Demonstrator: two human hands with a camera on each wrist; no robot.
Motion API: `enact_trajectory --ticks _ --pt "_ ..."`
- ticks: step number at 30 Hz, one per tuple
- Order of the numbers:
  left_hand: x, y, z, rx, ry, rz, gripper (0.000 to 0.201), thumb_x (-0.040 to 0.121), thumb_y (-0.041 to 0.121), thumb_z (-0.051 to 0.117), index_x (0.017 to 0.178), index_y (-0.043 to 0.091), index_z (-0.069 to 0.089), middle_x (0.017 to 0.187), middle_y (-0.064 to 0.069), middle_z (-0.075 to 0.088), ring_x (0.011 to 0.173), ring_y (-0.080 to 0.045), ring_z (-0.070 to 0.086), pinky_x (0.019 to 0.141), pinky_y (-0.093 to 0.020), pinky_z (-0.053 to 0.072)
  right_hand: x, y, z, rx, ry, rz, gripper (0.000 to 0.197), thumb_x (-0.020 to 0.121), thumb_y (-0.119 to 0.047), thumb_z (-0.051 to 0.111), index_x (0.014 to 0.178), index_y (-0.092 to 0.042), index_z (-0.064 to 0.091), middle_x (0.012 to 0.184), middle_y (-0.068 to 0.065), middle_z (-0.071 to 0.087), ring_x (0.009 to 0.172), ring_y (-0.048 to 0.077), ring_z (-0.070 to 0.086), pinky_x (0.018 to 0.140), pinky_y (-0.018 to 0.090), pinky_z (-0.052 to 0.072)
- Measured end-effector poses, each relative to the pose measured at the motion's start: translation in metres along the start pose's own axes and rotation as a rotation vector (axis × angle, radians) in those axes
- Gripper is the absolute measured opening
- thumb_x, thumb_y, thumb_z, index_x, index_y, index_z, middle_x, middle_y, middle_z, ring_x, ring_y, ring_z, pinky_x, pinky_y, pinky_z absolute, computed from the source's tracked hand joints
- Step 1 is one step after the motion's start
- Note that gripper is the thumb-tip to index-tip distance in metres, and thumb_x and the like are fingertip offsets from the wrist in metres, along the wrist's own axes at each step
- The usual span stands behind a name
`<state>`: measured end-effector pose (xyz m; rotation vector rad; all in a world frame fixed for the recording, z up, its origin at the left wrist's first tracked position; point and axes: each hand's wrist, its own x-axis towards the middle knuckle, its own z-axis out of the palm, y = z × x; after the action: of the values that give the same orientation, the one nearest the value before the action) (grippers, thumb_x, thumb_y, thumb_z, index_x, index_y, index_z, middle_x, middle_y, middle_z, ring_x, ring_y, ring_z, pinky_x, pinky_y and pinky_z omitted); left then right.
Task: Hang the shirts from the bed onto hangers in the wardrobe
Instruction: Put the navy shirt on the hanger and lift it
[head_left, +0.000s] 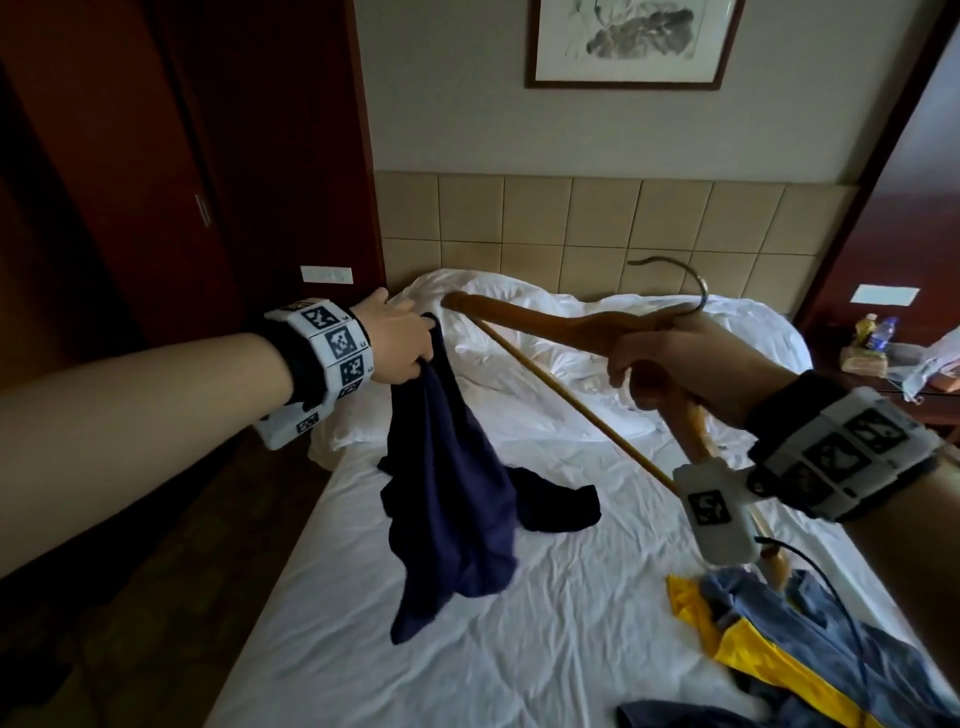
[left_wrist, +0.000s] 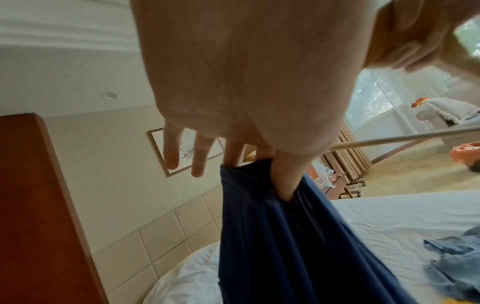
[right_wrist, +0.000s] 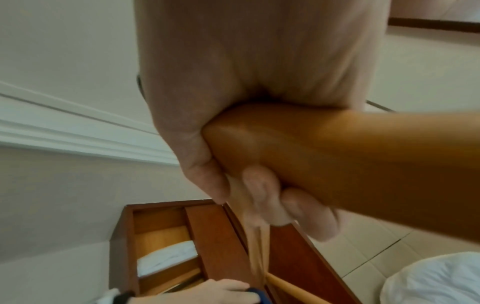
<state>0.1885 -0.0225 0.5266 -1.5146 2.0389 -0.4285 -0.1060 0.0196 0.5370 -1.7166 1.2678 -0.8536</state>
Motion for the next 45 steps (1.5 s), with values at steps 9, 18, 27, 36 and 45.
enact_trajectory --ticks 9,18,27,36,45 --pt "0.005 -0.007 -0.003 0.054 -0.022 -0.091 0.034 0.100 0.033 0.040 0.125 0.034 0.062 0.149 0.001 0.037 0.140 -0.034 0.023 0.109 -0.051 0.028 -0.006 0.006 0.012 0.151 -0.132 0.083 0.005 0.080 0.002 0.057 0.081 -0.003 0.056 0.064 0.012 0.043 0.052 0.023 0.038 0.048 0.030 0.033" --pt "-0.021 0.036 -0.029 0.087 0.311 0.125 0.031 0.094 0.034 0.045 0.113 0.030 0.069 0.146 -0.002 0.041 0.144 -0.039 0.016 0.112 -0.053 0.022 0.017 0.015 0.059 0.185 -0.133 0.080 0.010 0.077 0.001 0.058 0.067 0.000 0.056 0.056 0.009 0.047 0.051 0.024 0.047 0.051 0.030 0.039" --pt "-0.059 0.042 -0.052 -0.585 0.783 0.437 0.023 0.082 0.025 0.055 0.105 0.025 0.061 0.116 0.006 0.066 0.105 -0.018 0.063 0.093 -0.043 0.047 0.026 0.027 0.064 0.332 -0.100 -0.040 0.014 0.063 -0.008 0.059 0.071 0.004 0.059 0.061 0.017 0.050 0.055 0.029 0.047 0.055 0.037 0.040" --pt "-0.017 0.050 -0.034 -0.773 0.464 0.307 0.059 0.083 0.046 0.073 0.136 0.033 0.048 0.105 0.009 0.067 0.098 -0.011 0.062 0.089 -0.037 0.049 0.012 0.018 0.051 0.271 -0.227 -0.142 0.040 0.065 -0.003 0.061 0.103 0.007 0.064 0.069 0.020 0.054 0.065 0.025 0.047 0.062 0.035 0.040" --pt "0.004 0.056 -0.010 -0.881 0.534 0.233 0.049 0.083 0.045 0.074 0.127 0.038 0.053 0.106 0.013 0.066 0.096 -0.008 0.062 0.086 -0.037 0.052 0.004 0.041 0.040 -0.044 0.272 -0.274 0.013 0.085 -0.021 0.073 0.097 -0.019 0.069 0.089 -0.007 0.068 0.082 0.009 0.062 0.075 0.024 0.049"
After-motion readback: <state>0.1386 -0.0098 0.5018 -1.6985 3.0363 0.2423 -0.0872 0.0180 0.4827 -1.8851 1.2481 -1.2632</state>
